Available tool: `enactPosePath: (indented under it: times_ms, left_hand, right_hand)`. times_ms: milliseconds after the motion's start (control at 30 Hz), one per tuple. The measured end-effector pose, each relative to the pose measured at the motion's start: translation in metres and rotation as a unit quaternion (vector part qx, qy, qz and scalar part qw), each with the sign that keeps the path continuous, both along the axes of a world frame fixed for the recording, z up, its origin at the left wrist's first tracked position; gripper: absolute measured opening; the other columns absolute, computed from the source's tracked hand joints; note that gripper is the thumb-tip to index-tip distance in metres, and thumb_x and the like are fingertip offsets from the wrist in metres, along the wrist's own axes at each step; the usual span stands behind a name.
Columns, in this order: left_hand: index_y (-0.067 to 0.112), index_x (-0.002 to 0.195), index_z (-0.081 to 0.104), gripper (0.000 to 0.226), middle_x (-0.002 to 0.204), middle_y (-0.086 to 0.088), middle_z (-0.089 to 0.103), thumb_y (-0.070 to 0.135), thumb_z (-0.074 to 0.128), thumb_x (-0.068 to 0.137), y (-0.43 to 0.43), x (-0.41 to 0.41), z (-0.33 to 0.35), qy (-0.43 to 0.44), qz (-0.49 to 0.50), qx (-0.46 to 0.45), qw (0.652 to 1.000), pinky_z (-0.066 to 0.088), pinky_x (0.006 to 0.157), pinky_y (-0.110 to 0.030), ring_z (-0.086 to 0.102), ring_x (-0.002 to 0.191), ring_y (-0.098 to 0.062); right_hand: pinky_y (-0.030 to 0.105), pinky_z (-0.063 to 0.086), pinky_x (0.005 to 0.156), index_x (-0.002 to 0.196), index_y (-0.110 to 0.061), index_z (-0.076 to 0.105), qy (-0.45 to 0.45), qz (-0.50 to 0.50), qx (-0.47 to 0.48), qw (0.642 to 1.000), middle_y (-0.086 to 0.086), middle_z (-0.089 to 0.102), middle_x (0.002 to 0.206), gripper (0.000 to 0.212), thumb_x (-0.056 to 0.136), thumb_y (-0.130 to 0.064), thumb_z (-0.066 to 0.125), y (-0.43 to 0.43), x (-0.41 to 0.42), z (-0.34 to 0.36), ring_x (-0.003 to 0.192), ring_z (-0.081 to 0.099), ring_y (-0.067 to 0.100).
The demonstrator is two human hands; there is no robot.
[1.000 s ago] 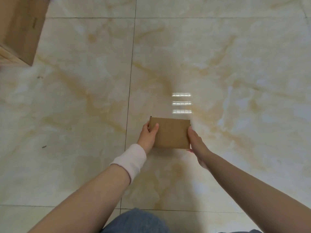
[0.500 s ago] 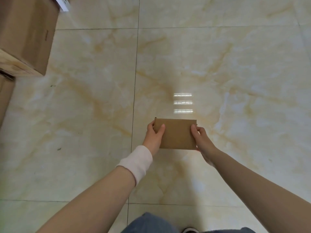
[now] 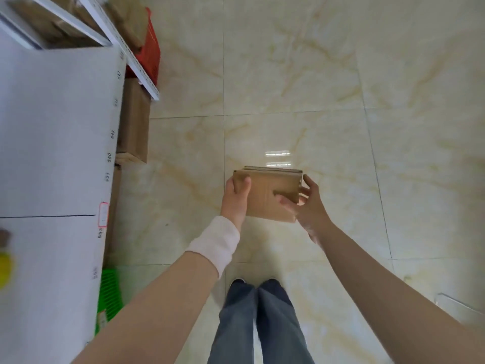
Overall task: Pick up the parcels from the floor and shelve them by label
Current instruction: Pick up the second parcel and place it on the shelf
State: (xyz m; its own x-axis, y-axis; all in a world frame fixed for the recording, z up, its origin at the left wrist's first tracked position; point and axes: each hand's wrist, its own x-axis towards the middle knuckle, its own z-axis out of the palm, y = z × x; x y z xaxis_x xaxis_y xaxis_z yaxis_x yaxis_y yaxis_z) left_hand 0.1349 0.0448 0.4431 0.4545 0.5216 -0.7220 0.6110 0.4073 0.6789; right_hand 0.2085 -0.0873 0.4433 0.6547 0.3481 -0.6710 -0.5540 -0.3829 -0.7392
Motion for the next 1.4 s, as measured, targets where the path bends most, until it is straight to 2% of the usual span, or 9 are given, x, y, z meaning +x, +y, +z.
enactPosePath:
  times_ms: [267, 367, 433, 567, 733, 833, 1000, 1133, 1400]
  left_hand:
    - [0.027, 0.132, 0.038, 0.058, 0.121, -0.003, 0.057, 0.047, 0.061, 0.083, -0.026, -0.032, 0.182, -0.092, 0.198, -0.161, 0.962, 0.051, 0.095, -0.048, 0.061, 0.097, -0.02]
    - [0.024, 0.123, 0.047, 0.045, 0.126, -0.009, 0.057, 0.041, 0.061, 0.083, -0.027, -0.041, 0.207, -0.154, 0.184, -0.152, 0.959, 0.05, 0.097, -0.05, 0.058, 0.11, -0.023]
    - [0.025, 0.114, 0.051, 0.033, 0.129, -0.011, 0.056, 0.036, 0.059, 0.084, -0.023, -0.046, 0.218, -0.208, 0.159, -0.12, 0.958, 0.048, 0.099, -0.05, 0.055, 0.116, -0.023]
    - [0.029, 0.104, 0.056, 0.025, 0.12, -0.004, 0.058, 0.028, 0.06, 0.08, -0.022, -0.047, 0.236, -0.298, 0.085, -0.067, 0.948, 0.049, 0.092, -0.042, 0.056, 0.114, -0.021]
    - [0.023, 0.134, 0.041, 0.051, 0.127, -0.003, 0.061, 0.033, 0.06, 0.087, -0.028, -0.04, 0.255, -0.269, 0.089, -0.088, 0.955, 0.051, 0.096, -0.036, 0.06, 0.115, -0.018]
    - [0.022, 0.136, 0.039, 0.076, 0.127, -0.003, 0.062, 0.049, 0.071, 0.073, -0.033, -0.041, 0.261, -0.265, 0.066, -0.098, 0.957, 0.05, 0.099, -0.038, 0.062, 0.114, -0.018]
    - [0.024, 0.137, 0.039, 0.095, 0.119, -0.004, 0.068, 0.058, 0.075, 0.055, -0.028, -0.048, 0.266, -0.239, 0.039, -0.119, 0.963, 0.052, 0.088, -0.045, 0.071, 0.096, -0.02]
    - [0.023, 0.137, 0.042, 0.063, 0.119, -0.002, 0.066, 0.038, 0.066, 0.08, -0.016, -0.056, 0.266, -0.25, 0.035, -0.081, 0.964, 0.05, 0.092, -0.038, 0.06, 0.113, -0.024]
    - [0.024, 0.124, 0.058, 0.037, 0.117, -0.004, 0.071, 0.035, 0.05, 0.09, -0.011, -0.07, 0.272, -0.288, -0.056, -0.096, 0.951, 0.051, 0.096, -0.048, 0.065, 0.11, -0.025]
  right_hand:
    - [0.02, 0.041, 0.098, 0.143, -0.013, 0.031, -0.247, 0.018, 0.006, 0.969, 0.0, 0.035, 0.124, 0.106, 0.053, -0.023, 0.088, -0.009, -0.063, 0.182, 0.117, 0.04, 0.006]
    - [0.013, 0.037, 0.098, 0.15, -0.022, 0.01, -0.167, -0.035, 0.083, 0.982, -0.007, 0.029, 0.138, 0.113, 0.061, -0.047, 0.075, -0.017, -0.069, 0.219, 0.128, 0.035, -0.001]
    - [0.032, 0.039, 0.108, 0.15, -0.028, 0.006, -0.093, -0.068, 0.116, 0.987, -0.004, 0.029, 0.146, 0.105, 0.07, -0.058, 0.068, -0.025, -0.065, 0.238, 0.138, 0.033, 0.009]
    - [0.037, 0.048, 0.097, 0.139, -0.019, 0.039, -0.044, 0.002, 0.094, 0.995, 0.001, 0.052, 0.128, 0.069, 0.08, -0.047, 0.062, -0.031, -0.06, 0.263, 0.112, 0.057, 0.012]
    - [0.006, 0.047, 0.076, 0.127, -0.008, 0.051, -0.255, -0.026, 0.071, 0.964, -0.001, 0.055, 0.109, 0.059, 0.074, -0.013, 0.077, -0.021, -0.071, 0.269, 0.093, 0.056, -0.01]
    - [0.025, 0.04, 0.103, 0.134, -0.014, 0.045, -0.399, -0.005, 0.005, 0.917, 0.007, 0.034, 0.136, 0.083, 0.06, -0.029, 0.08, -0.015, -0.083, 0.264, 0.127, 0.039, 0.013]
    - [0.021, 0.031, 0.102, 0.137, -0.009, 0.042, -0.525, 0.064, -0.038, 0.848, 0.014, 0.024, 0.147, 0.098, 0.054, -0.049, 0.077, -0.013, -0.091, 0.262, 0.137, 0.024, 0.024]
    - [0.006, 0.034, 0.1, 0.147, -0.017, 0.022, -0.384, 0.071, 0.07, 0.918, -0.007, 0.026, 0.142, 0.102, 0.064, -0.047, 0.074, -0.024, -0.092, 0.267, 0.132, 0.032, 0.006]
    - [0.05, 0.038, 0.109, 0.138, -0.047, 0.039, -0.104, 0.05, 0.208, 0.971, -0.011, 0.048, 0.146, 0.057, 0.083, -0.059, 0.053, -0.035, -0.075, 0.267, 0.134, 0.046, 0.016]
